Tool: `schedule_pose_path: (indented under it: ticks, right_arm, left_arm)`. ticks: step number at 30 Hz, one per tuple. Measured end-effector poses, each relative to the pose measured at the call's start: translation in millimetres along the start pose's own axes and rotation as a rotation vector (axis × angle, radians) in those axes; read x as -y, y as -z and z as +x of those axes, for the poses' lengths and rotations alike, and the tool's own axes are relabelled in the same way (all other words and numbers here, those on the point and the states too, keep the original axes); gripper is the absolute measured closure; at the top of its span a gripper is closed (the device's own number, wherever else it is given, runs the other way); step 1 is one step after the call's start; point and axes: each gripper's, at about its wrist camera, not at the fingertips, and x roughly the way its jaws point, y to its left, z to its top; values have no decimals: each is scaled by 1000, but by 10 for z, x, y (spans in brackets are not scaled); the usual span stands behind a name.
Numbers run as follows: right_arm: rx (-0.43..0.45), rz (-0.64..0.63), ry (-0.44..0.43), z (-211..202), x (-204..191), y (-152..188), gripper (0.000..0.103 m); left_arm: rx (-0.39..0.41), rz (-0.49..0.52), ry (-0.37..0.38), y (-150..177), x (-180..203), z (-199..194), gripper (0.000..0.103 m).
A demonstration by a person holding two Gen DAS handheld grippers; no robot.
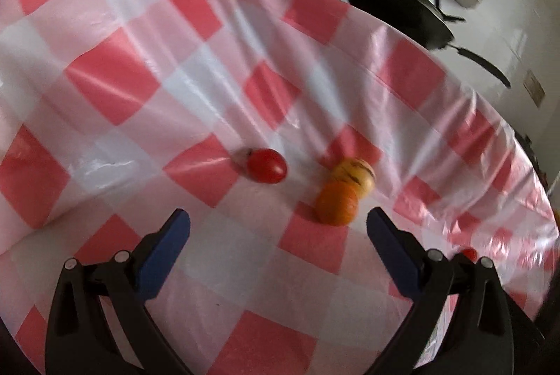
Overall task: Organize fruits
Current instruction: 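Grasp the red tomato with the right tool while the left tool grasps a tangerine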
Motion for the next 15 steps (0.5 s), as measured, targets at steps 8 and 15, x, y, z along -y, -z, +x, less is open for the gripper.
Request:
schedule_pose_path:
  ticks: [8, 15]
  right_arm:
    - [63, 239, -30, -76, 521, -57, 64]
    - [55, 227, -37, -80, 468, -53, 64]
  left_arm:
    - [8, 131, 17, 65, 380, 74, 2]
    - [-93, 176, 5, -26, 610, 422, 2]
